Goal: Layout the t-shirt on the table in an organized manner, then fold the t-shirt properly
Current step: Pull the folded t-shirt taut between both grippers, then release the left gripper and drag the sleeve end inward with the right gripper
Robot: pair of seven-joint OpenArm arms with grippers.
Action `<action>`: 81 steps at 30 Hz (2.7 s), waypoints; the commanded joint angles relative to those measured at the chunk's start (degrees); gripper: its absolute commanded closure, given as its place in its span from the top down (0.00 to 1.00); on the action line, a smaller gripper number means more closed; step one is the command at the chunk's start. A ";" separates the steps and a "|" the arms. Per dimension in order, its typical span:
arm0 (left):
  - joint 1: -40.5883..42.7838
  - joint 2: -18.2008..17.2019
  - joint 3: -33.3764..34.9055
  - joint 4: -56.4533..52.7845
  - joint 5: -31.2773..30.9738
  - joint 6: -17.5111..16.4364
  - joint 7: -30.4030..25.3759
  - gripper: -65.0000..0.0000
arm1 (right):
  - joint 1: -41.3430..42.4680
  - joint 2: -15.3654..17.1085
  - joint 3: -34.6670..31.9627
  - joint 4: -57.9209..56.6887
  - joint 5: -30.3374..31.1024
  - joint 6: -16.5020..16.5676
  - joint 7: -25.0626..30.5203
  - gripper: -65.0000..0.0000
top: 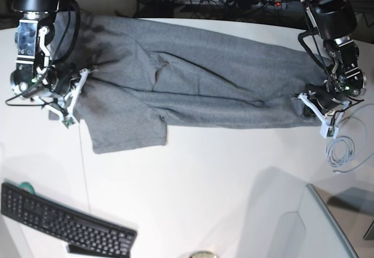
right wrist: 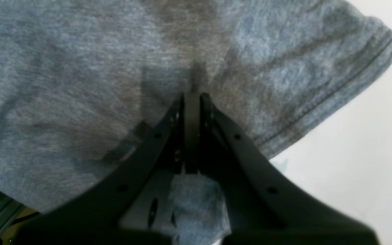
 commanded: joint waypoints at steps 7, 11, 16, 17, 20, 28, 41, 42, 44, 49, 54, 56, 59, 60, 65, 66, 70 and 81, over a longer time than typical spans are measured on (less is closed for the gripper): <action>0.11 -1.40 -0.21 1.10 -0.05 0.10 -1.11 0.00 | 0.61 0.49 0.21 0.82 0.32 -0.05 0.64 0.00; 1.25 -1.57 -0.12 1.19 -0.05 0.10 -1.11 0.00 | 0.61 0.49 0.21 0.82 0.32 -0.05 0.56 0.00; 1.78 -1.75 -0.12 1.46 -0.05 0.10 -1.11 0.00 | 0.52 0.49 0.30 0.91 0.32 -0.05 0.47 0.00; 1.78 -1.75 -0.12 1.46 -0.05 0.10 -1.11 0.00 | 0.52 0.49 0.30 0.91 0.32 -0.05 0.38 0.00; 1.78 -1.75 -0.12 1.63 0.04 0.10 -1.02 0.00 | 0.52 0.40 0.30 1.09 0.32 -0.05 0.29 0.00; 2.66 -1.75 -0.65 4.09 0.04 0.10 -0.94 0.16 | 0.34 0.31 0.39 3.46 0.41 -0.05 0.47 0.56; 5.47 -1.83 -17.09 14.03 -0.14 0.10 -0.76 0.82 | 10.36 0.40 -0.14 3.11 0.41 -0.05 0.82 0.76; 6.44 -1.83 -20.08 14.11 -0.67 0.10 -0.76 0.82 | 12.74 0.40 -0.23 -1.02 0.41 -0.05 1.88 0.76; 8.02 -1.66 -24.74 14.20 -0.67 0.10 -0.76 0.82 | 17.31 0.40 -0.23 -9.55 0.41 -0.05 6.27 0.76; 14.97 -1.48 -32.04 13.68 -6.64 0.01 -1.11 0.82 | 26.45 1.19 -0.32 -29.94 0.32 -0.05 14.97 0.76; 22.70 -2.27 -35.03 13.68 -20.62 0.01 -1.11 0.82 | 32.34 1.54 -0.32 -45.50 0.32 -0.05 23.33 0.75; 23.76 -2.98 -35.03 13.59 -21.33 0.01 -1.11 0.82 | 33.75 1.54 -0.32 -49.81 0.32 -0.14 25.88 0.75; 24.02 -2.98 -35.11 13.59 -21.24 0.01 -1.11 0.82 | 34.72 1.54 -0.40 -53.42 0.32 -0.14 28.25 0.75; 24.02 -2.98 -35.03 13.59 -21.24 0.01 -1.11 0.82 | 34.80 1.54 -0.40 -53.86 0.32 -0.14 28.42 0.75; 23.94 -2.98 -34.76 13.59 -21.24 0.01 -1.11 0.82 | 34.45 1.10 -0.32 -54.03 0.32 -0.14 28.51 0.53; 23.85 -2.98 -34.76 13.59 -21.24 0.01 -1.11 0.82 | 34.45 1.10 -0.32 -54.03 0.32 -0.14 28.51 0.42; 23.76 -2.98 -34.76 13.59 -21.24 0.01 -1.02 0.82 | 34.54 1.19 0.03 -53.42 0.41 -0.14 28.60 0.03; 23.58 -3.07 -34.67 13.50 -21.24 0.01 -1.02 0.82 | 15.99 -3.12 -0.23 -11.83 0.67 0.04 10.40 0.00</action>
